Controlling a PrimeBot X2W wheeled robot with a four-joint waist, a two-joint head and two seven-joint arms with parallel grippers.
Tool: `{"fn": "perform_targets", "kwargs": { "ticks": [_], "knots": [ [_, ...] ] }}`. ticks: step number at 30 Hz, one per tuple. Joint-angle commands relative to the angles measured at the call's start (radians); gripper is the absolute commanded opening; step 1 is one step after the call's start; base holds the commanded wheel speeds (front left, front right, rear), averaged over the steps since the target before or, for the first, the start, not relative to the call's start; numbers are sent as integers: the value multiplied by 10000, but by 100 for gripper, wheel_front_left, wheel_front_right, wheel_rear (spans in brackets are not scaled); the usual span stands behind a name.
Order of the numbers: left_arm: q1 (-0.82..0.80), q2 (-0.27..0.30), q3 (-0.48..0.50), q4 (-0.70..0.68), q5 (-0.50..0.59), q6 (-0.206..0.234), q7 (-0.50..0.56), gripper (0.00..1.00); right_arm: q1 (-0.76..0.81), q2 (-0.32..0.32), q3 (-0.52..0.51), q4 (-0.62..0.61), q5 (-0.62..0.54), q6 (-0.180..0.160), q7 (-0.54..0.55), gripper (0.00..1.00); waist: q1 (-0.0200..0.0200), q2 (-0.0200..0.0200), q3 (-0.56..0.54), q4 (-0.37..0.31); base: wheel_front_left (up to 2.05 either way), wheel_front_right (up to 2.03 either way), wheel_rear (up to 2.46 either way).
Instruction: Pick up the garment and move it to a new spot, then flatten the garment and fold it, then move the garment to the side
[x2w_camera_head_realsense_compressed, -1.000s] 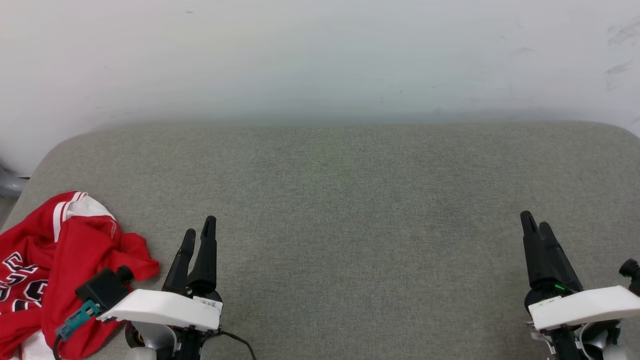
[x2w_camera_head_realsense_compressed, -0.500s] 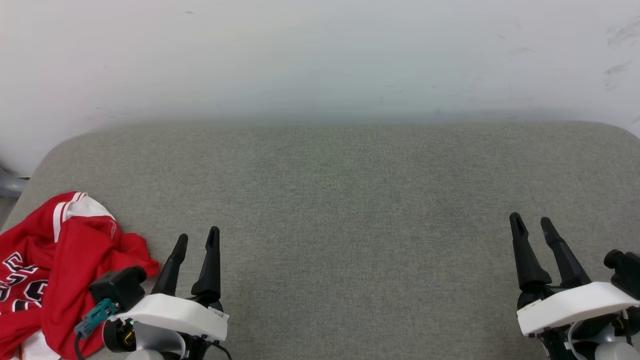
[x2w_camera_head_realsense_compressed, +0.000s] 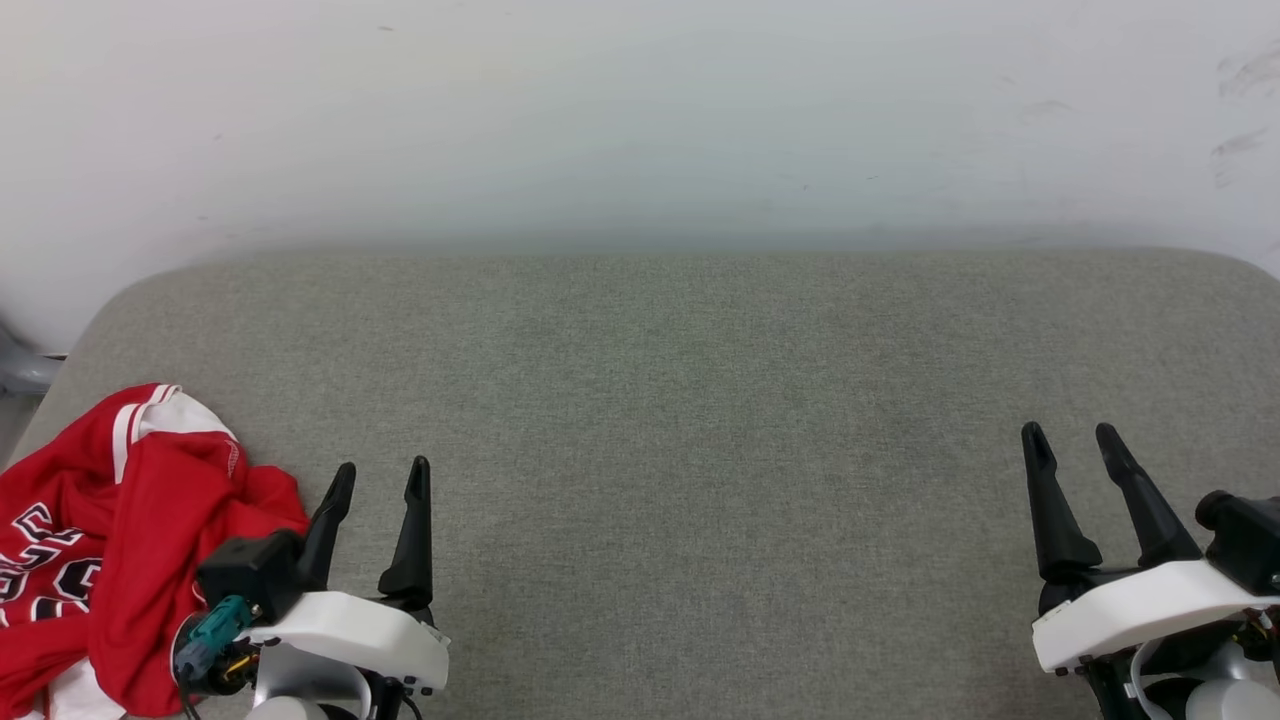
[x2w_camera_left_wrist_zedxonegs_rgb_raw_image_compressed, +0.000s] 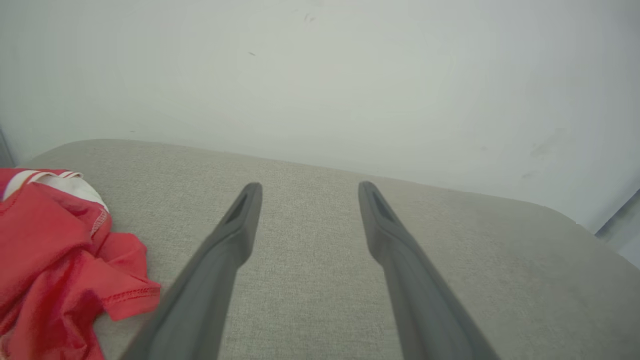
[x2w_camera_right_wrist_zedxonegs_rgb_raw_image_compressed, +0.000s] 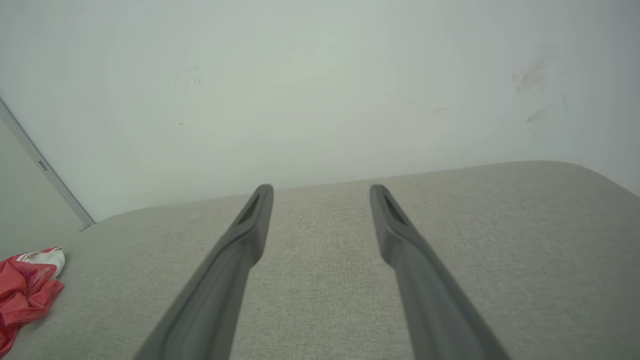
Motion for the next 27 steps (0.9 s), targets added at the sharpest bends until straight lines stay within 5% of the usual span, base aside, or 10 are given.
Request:
{"fn": "perform_targets", "kwargs": {
  "ticks": [1, 27],
  "knots": [
    [-167, 77, -26, -55, 279, 57, -116, 100, 63, 2, -16, -169, -311, -3, -9, 100, 0, 0, -5, 5, 0, 0, 0],
    [-222, -38, 45, 438, 1601, 93, -657, 100, 256, 180, -174, -473, -2148, -4, 56, 100, 0, 0, -33, 30, 0, 0, 0]
  ]
}}
